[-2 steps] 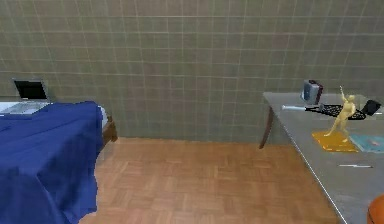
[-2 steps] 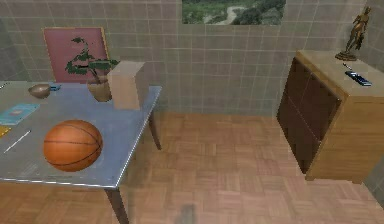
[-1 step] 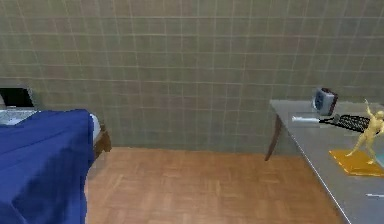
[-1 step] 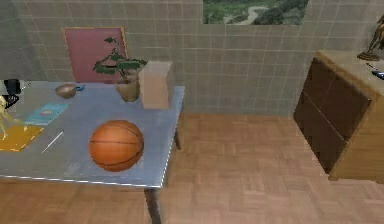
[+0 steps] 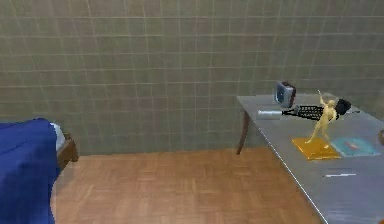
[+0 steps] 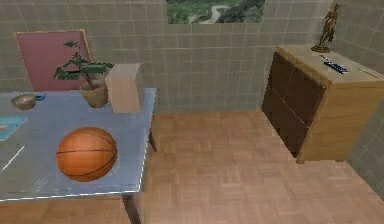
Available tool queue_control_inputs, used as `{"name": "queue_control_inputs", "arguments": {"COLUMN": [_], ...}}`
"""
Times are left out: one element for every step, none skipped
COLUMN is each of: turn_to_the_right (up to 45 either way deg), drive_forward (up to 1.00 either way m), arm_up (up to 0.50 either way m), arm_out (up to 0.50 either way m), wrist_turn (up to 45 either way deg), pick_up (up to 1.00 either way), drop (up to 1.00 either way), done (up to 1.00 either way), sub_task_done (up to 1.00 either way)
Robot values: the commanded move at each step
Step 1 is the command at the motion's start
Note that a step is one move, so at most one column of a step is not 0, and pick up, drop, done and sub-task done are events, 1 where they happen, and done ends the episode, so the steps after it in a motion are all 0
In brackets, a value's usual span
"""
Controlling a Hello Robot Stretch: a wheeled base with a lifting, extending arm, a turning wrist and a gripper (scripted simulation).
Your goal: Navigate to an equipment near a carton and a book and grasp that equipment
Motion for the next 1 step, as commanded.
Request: {"name": "queue_control_inputs", "arguments": {"turn_to_the_right": [0.0], "drive_forward": [0.55], "arm_up": [0.0], "arm_out": [0.0], "wrist_turn": [0.0], "pick_up": [0.0], "drop": [0.0], "done": [0.0], "sub_task_done": [0.0]}}
